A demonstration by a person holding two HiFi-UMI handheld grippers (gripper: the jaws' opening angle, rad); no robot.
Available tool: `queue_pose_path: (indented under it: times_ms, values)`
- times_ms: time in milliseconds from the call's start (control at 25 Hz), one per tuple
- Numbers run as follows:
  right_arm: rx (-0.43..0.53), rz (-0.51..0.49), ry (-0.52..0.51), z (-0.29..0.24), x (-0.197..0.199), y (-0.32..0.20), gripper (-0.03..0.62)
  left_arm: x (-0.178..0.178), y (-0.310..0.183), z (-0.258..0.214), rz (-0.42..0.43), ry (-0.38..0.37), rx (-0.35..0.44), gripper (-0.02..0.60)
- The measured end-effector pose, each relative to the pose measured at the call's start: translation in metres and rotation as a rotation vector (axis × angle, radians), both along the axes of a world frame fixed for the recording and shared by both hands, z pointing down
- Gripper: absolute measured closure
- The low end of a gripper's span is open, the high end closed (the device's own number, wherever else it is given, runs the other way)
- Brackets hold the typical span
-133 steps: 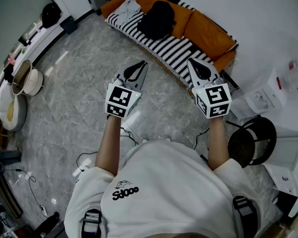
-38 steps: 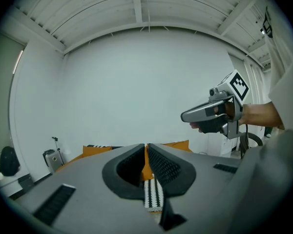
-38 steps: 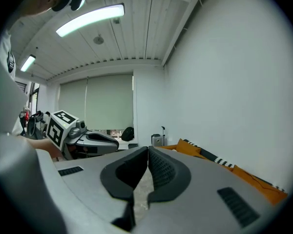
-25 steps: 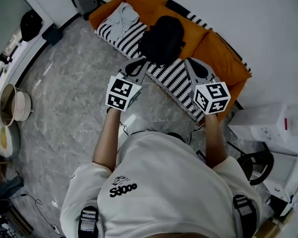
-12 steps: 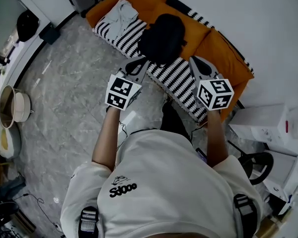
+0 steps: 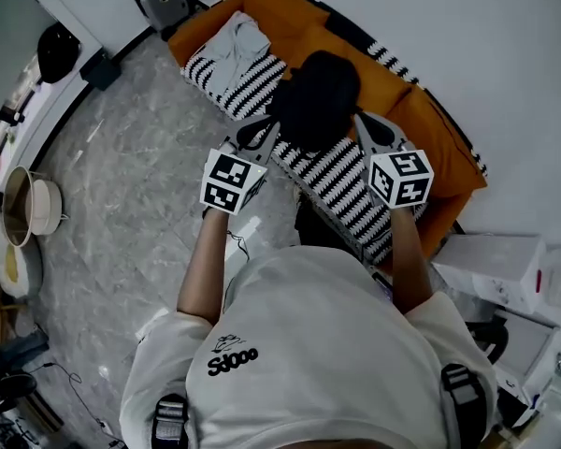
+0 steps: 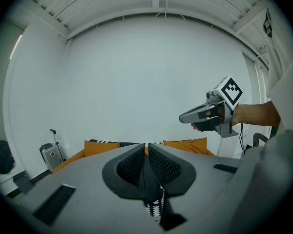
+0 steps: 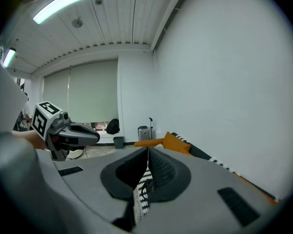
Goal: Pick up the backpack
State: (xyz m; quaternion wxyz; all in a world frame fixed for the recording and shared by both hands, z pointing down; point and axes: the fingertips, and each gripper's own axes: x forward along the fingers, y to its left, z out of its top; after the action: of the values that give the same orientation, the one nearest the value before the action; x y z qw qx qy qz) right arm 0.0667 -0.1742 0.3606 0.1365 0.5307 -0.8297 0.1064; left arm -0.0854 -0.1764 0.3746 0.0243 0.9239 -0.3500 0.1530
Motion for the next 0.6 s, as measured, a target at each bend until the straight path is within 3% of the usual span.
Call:
queue_pose_path:
  times_ms: [360,600]
  values:
    - [-0.073,0.016,0.018,0.032,0.042,-0.124,0.559,0.036,-0.122,0.021,0.004,-0.035,-0.053,0.543]
    - [-0.105,0.039,-0.013,0.056,0.073,-0.185,0.557,0.058,-0.175,0.044,-0.011,-0.054,-0.097,0.543]
